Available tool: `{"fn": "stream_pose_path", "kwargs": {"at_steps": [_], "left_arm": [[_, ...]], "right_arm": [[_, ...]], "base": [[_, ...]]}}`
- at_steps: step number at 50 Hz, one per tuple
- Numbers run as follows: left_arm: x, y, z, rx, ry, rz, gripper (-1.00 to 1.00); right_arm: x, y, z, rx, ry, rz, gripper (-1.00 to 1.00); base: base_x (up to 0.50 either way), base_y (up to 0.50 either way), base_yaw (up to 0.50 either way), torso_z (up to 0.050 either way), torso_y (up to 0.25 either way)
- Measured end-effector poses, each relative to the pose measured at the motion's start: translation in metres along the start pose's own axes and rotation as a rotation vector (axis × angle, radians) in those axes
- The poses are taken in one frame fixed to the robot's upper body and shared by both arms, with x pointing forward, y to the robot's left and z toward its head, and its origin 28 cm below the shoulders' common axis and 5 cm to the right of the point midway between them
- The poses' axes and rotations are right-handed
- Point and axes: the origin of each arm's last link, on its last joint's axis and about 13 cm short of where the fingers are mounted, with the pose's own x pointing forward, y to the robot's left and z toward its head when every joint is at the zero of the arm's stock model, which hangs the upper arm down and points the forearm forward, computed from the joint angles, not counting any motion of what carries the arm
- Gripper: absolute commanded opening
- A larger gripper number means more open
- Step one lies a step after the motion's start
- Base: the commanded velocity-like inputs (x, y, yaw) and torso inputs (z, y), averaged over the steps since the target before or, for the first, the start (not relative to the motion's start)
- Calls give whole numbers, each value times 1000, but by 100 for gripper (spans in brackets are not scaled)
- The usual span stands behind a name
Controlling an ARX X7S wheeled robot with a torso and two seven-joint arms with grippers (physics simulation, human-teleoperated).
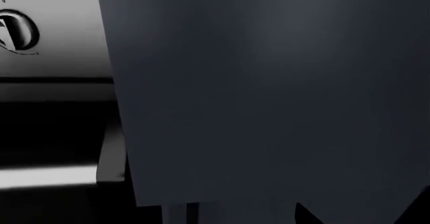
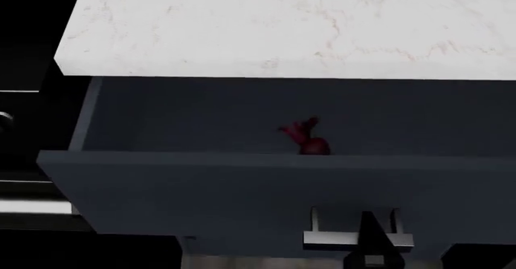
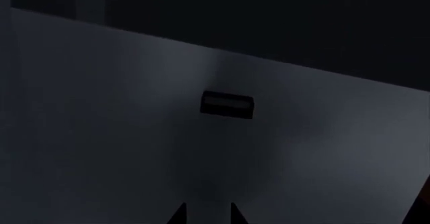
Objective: Open the right drawer.
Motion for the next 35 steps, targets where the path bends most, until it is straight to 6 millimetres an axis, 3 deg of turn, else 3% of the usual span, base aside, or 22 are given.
{"fn": "stream_pose_path", "kwargs": {"at_steps": [35], "left_arm": [[0,0,0,-5,1,1,100]], "right_arm": [[0,-1,1,7,-2,0,-100]], "base": [[-226,0,0,0,0]]}}
